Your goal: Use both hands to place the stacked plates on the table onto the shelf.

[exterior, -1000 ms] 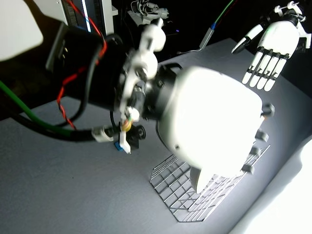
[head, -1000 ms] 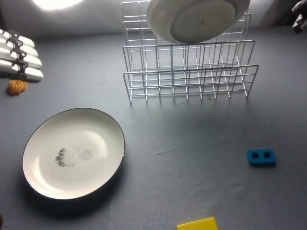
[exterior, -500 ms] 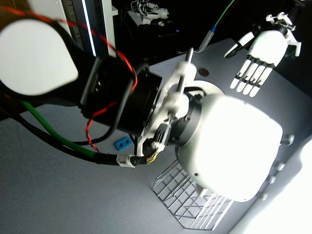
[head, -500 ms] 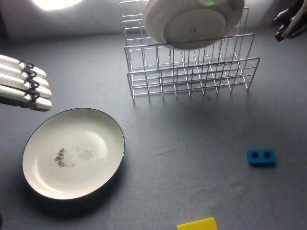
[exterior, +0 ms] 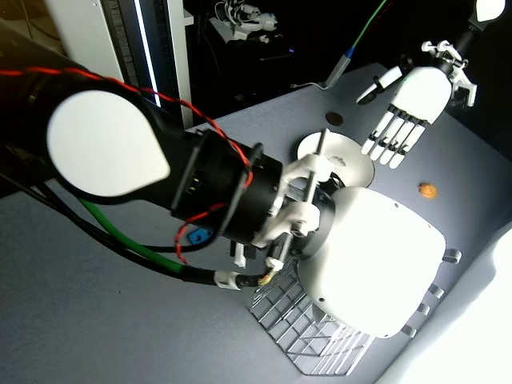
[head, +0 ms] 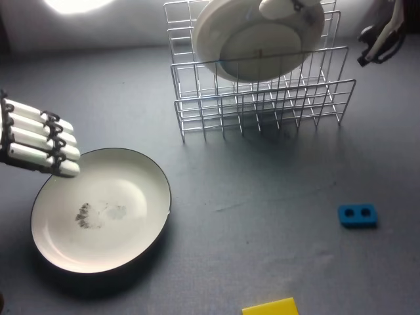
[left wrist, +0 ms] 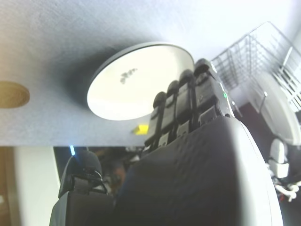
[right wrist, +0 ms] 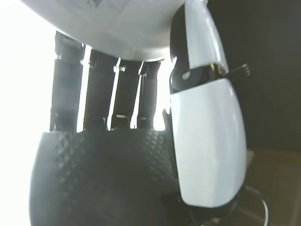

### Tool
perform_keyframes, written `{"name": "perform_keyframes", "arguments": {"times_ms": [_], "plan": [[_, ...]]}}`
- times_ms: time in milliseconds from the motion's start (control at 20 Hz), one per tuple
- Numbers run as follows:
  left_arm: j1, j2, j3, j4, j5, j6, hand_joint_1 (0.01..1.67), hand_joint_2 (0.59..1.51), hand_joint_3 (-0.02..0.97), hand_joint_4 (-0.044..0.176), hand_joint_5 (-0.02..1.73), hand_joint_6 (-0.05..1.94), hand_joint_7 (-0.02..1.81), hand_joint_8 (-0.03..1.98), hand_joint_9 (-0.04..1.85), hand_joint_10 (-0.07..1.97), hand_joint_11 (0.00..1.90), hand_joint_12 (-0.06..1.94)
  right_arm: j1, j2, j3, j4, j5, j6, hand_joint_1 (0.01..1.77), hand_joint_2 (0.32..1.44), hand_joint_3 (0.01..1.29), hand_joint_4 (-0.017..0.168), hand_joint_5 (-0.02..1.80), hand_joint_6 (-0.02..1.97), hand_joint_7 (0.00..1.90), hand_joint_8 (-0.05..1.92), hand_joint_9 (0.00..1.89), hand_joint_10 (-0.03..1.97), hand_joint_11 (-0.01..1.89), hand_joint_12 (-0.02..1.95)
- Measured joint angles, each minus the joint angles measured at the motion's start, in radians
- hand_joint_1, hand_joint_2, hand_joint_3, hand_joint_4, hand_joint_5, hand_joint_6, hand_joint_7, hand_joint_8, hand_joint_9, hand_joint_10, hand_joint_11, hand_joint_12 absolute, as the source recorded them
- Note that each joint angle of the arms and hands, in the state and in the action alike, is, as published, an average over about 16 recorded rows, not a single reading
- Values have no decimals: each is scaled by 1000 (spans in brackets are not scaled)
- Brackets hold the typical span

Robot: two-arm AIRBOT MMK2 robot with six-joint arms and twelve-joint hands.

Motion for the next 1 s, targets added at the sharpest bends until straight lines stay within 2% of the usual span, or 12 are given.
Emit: {"name": "perform_keyframes", "arguments": {"times_ms": [400, 750, 1000], "plan": [[54, -31, 24, -17, 21, 26, 15, 1173, 20, 4, 25, 19, 20, 8, 17, 5, 20, 8, -33, -39, 50, 17, -5, -18, 1223, 1018, 12, -10, 893, 913, 1113, 716, 1237, 90, 1041, 637], [78, -45, 37, -24, 36, 39, 15, 1170, 20, 4, 27, 19, 20, 9, 19, 5, 22, 9, -31, -30, 55, 19, 1, -26, 1195, 1034, 12, -6, 827, 559, 999, 405, 1084, 47, 836, 758], [88, -52, 46, -29, 45, 45, 15, 1169, 20, 4, 30, 19, 14, 7, 20, 5, 21, 8, 1, 5, 6, 19, -1, -92, 1169, 1041, 12, -4, 770, 279, 902, 168, 948, 9, 650, 847]]}}
